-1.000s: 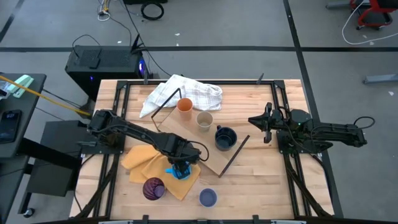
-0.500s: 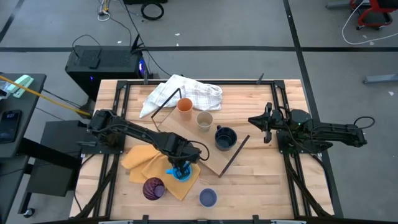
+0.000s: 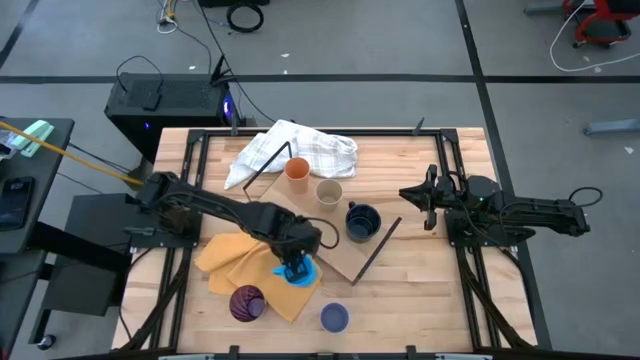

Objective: Stack small to large cups/mugs on shelf
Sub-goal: Put the blue mug on the shelf

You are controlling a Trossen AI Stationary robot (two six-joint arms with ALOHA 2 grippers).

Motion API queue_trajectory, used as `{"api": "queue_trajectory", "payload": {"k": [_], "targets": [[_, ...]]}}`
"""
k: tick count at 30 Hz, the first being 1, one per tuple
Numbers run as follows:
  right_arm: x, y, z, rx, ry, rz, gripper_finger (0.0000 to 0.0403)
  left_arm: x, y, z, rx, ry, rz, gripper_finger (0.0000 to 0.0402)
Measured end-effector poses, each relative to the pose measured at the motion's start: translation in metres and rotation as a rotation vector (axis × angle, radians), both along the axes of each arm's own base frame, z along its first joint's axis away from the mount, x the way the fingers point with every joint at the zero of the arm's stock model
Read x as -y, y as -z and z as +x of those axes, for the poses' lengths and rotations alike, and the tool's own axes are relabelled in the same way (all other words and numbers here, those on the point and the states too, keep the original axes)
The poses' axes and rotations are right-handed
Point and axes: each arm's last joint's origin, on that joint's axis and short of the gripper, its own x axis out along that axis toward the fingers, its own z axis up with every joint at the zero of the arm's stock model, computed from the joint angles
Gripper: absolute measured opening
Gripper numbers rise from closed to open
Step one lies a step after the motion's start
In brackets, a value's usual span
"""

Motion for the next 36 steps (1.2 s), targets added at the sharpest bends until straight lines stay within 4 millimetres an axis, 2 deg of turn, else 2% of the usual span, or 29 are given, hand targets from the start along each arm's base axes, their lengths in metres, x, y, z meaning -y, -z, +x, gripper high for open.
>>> {"api": "queue_trajectory", "payload": {"k": [4, 9, 15, 19, 24, 29, 36], "targets": [[0.0, 0.0, 0.0, 0.001, 0.0, 0.0, 0.0045, -0.011, -0.02, 0.005, 0.08, -0.021, 0.018, 0.0011], [0.0, 0.0, 0.0, 0.002, 0.0, 0.0, 0.0045, -0.03, -0.036, 0.017, 0.188, -0.022, 0.026, 0.0011], [0.0, 0.0, 0.0, 0.001, 0.0, 0.0, 0.0045, -0.055, -0.042, 0.024, 0.227, -0.052, 0.041, 0.0011], [0.0, 0.0, 0.0, 0.001, 0.0, 0.0, 0.0045, -0.065, -0.042, 0.027, 0.24, -0.073, 0.039, 0.0011], [0.0, 0.0, 0.0, 0.002, 0.0, 0.0, 0.0045, -0.064, -0.036, 0.031, 0.226, -0.063, 0.014, 0.0011], [0.0, 0.0, 0.0, 0.002, 0.0, 0.0, 0.0045, -0.056, -0.037, 0.037, 0.291, -0.03, -0.012, 0.0011], [0.0, 0.0, 0.0, 0.001, 0.0, 0.0, 0.0045, -0.058, -0.069, 0.041, 0.392, -0.019, 0.005, 0.0011]]}}
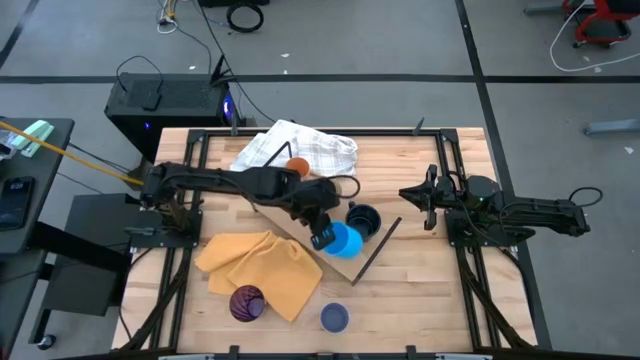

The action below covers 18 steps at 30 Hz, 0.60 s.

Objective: Stack small to large cups/mugs on shelf
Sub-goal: Put the blue mug on the shelf

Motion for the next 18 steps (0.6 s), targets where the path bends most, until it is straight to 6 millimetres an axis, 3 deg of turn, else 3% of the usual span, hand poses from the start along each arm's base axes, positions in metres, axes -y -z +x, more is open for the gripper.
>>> {"api": "queue_trajectory", "payload": {"k": [5, 12, 18], "targets": [[0.0, 0.0, 0.0, 0.0, 0.0, 0.0, 0.0045, -0.006, -0.022, -0.004, -0.015, 0.006, 0.061, 0.0011], [0.0, 0.0, 0.0, -0.001, 0.0, 0.0, 0.0045, -0.007, -0.028, 0.003, -0.163, 0.087, 0.122, 0.0011], [0.0, 0.0, 0.0, 0.0, 0.0, 0.0, 0.0045, -0.005, -0.021, 0.017, -0.298, 0.177, 0.145, 0.0011]]}}
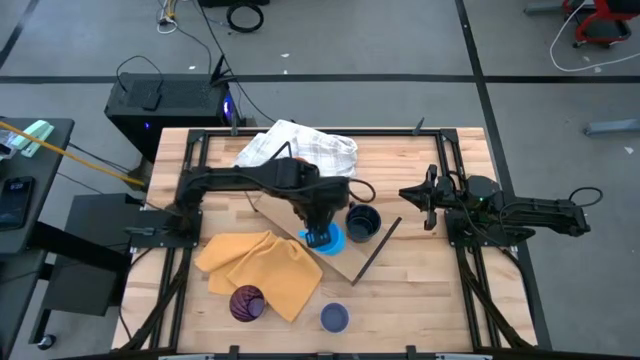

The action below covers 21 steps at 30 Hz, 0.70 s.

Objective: Stack small to large cups/mugs on shelf
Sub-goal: Put the blue mug on the shelf

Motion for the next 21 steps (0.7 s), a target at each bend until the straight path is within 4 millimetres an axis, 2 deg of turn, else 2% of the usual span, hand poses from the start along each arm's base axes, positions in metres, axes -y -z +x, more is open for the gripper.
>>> {"api": "queue_trajectory", "payload": {"k": [10, 21], "targets": [[0.0, 0.0, 0.0, 0.0, 0.0, 0.0, 0.0045, 0.0, 0.017, 0.009, -0.079, -0.004, -0.001, 0.0011], [0.0, 0.001, 0.001, -0.009, 0.0, 0.001, 0.0045, 0.002, 0.048, 0.026, -0.154, -0.153, -0.017, 0.001]]}}
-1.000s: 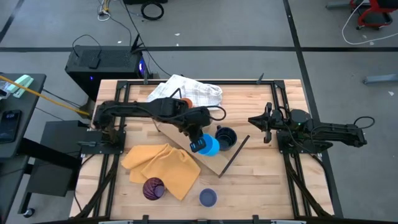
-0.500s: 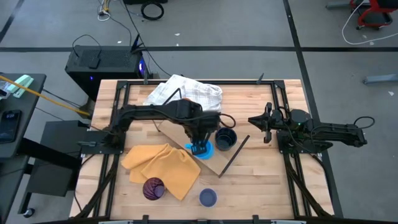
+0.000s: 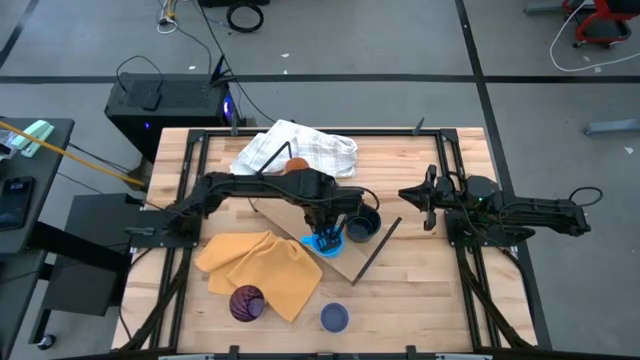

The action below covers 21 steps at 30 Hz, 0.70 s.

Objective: Stack small to large cups/mugs on shelf
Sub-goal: Put the blue mug on the shelf

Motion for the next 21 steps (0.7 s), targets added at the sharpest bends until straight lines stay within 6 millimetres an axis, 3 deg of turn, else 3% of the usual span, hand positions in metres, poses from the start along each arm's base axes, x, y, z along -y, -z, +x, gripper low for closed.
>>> {"api": "queue_trajectory", "payload": {"k": [6, 21], "targets": [[0.0001, 0.0014, 0.0007, -0.016, 0.0, 0.002, 0.0045, 0.0062, 0.0099, 0.0049, -0.019, -0.067, -0.003, 0.001], [0.0001, 0.0024, 0.0008, -0.026, 0.0, 0.003, 0.0045, 0.0093, 0.0093, 0.0083, 0.028, -0.238, 0.017, 0.001]]}}
